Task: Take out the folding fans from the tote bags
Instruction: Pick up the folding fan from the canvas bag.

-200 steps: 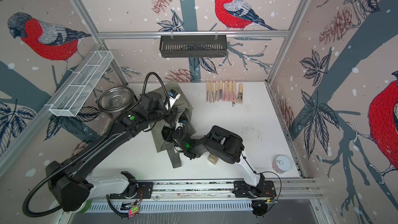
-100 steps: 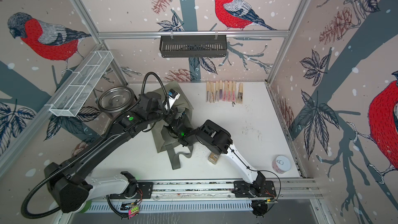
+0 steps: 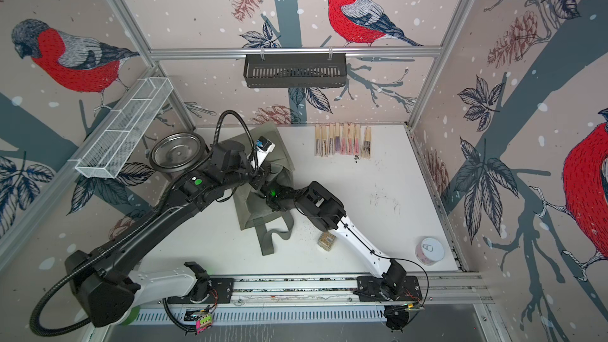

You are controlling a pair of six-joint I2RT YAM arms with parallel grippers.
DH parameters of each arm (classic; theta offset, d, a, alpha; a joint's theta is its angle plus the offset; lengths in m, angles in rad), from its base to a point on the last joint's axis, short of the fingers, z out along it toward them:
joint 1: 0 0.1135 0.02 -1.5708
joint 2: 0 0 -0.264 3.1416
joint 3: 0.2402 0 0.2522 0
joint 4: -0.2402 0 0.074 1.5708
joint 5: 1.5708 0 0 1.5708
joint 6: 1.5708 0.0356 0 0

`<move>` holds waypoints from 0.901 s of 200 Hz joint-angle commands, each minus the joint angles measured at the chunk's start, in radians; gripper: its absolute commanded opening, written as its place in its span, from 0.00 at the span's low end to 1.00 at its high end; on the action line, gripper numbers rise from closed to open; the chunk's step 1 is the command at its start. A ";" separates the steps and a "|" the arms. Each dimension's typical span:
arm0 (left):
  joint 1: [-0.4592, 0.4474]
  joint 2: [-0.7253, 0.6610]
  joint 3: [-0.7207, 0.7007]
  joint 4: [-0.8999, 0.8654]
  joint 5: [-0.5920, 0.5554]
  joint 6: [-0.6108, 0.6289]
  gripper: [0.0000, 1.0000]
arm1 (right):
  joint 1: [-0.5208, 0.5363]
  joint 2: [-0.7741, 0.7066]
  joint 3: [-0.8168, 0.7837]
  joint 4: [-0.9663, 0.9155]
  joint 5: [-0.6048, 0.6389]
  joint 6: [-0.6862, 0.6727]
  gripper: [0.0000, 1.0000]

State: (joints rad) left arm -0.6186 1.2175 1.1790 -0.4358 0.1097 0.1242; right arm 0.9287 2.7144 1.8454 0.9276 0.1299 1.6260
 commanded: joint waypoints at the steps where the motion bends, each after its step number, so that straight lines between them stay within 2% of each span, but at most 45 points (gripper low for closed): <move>1: -0.006 -0.019 0.004 0.052 0.081 0.017 0.00 | -0.024 0.054 0.080 -0.085 -0.026 -0.020 0.68; 36: -0.007 -0.035 -0.005 0.062 0.138 0.026 0.00 | -0.071 0.160 0.225 0.039 -0.117 -0.064 0.67; 46: -0.007 -0.039 -0.008 0.065 0.143 0.030 0.00 | -0.083 0.186 0.261 0.171 -0.162 -0.131 0.66; 53: -0.006 -0.041 -0.009 0.065 0.149 0.032 0.00 | -0.089 0.191 0.287 0.189 -0.202 -0.169 0.66; 72: -0.009 -0.041 -0.011 0.069 0.160 0.035 0.00 | -0.098 0.183 0.296 0.242 -0.267 -0.281 0.66; 86: -0.009 -0.038 -0.012 0.067 0.141 0.035 0.00 | -0.103 0.177 0.277 0.305 -0.322 -0.282 0.66; 115: -0.008 -0.023 -0.008 0.065 0.047 0.021 0.00 | -0.096 0.060 0.059 0.436 -0.345 -0.291 0.65; 135: -0.009 -0.014 -0.006 0.065 0.015 0.013 0.00 | -0.073 -0.072 -0.161 0.500 -0.303 -0.314 0.65; 180: -0.009 0.005 -0.001 0.058 -0.047 0.002 0.00 | -0.022 -0.291 -0.499 0.573 -0.244 -0.308 0.64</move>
State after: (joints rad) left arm -0.6270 1.2171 1.1675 -0.4225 0.1112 0.1352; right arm 0.8890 2.4962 1.4548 1.3750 -0.1528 1.3315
